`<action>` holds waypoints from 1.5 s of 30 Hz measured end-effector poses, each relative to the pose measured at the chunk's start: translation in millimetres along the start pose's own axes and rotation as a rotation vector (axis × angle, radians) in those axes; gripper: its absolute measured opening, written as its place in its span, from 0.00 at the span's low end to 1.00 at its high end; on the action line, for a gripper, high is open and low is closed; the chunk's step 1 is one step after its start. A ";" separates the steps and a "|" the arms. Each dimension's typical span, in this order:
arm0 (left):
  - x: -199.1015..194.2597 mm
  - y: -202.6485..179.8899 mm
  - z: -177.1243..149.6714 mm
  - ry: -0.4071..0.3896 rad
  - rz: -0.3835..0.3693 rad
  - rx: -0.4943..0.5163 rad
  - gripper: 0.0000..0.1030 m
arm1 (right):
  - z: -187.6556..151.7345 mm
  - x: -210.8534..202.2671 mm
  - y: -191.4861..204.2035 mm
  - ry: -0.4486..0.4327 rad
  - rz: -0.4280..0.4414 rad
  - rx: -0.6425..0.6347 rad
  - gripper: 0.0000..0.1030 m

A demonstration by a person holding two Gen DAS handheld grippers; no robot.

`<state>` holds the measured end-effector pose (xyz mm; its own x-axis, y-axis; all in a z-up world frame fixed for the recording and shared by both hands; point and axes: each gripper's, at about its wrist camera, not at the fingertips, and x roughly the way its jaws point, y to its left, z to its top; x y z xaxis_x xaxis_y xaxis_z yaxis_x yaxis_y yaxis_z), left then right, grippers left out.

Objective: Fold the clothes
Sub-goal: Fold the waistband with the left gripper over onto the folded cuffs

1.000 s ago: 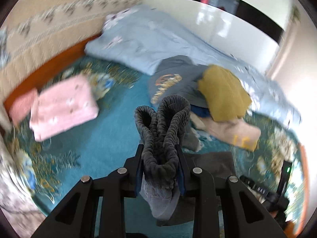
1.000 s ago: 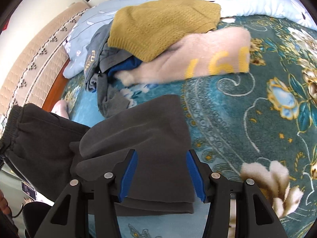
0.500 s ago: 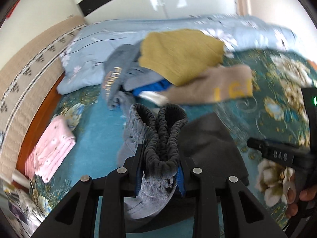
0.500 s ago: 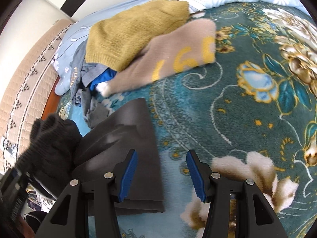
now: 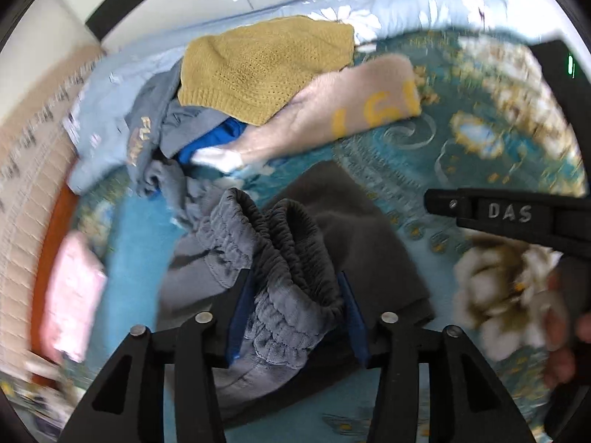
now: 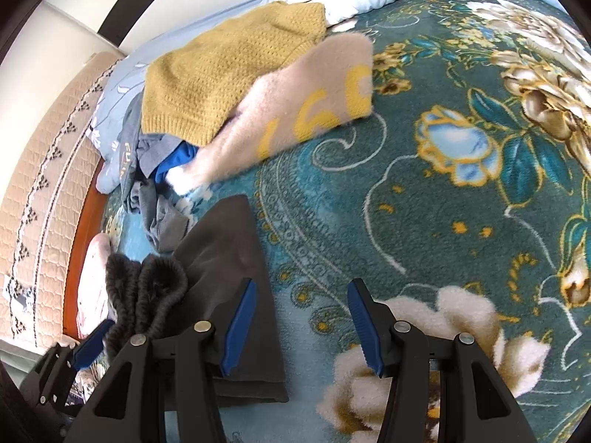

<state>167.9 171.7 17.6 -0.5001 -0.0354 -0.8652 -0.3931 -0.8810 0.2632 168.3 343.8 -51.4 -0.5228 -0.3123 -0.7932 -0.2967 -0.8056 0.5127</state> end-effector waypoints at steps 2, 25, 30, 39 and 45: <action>-7.8 14.3 -0.9 -0.008 -0.113 -0.079 0.48 | 2.2 -3.3 -0.3 -0.006 0.015 0.006 0.54; 39.2 206.2 -65.1 0.127 -0.114 -0.923 0.54 | 13.7 75.5 100.2 0.327 0.397 -0.094 0.67; 50.1 216.7 -77.2 0.163 -0.155 -1.048 0.54 | 18.2 94.3 97.3 0.353 0.347 -0.007 0.61; 76.7 203.8 -71.0 0.265 -0.225 -0.995 0.54 | 43.8 67.9 134.9 0.352 0.458 -0.032 0.24; 69.9 184.2 -56.1 0.212 -0.404 -0.864 0.52 | 52.2 37.8 137.3 0.338 0.527 -0.112 0.23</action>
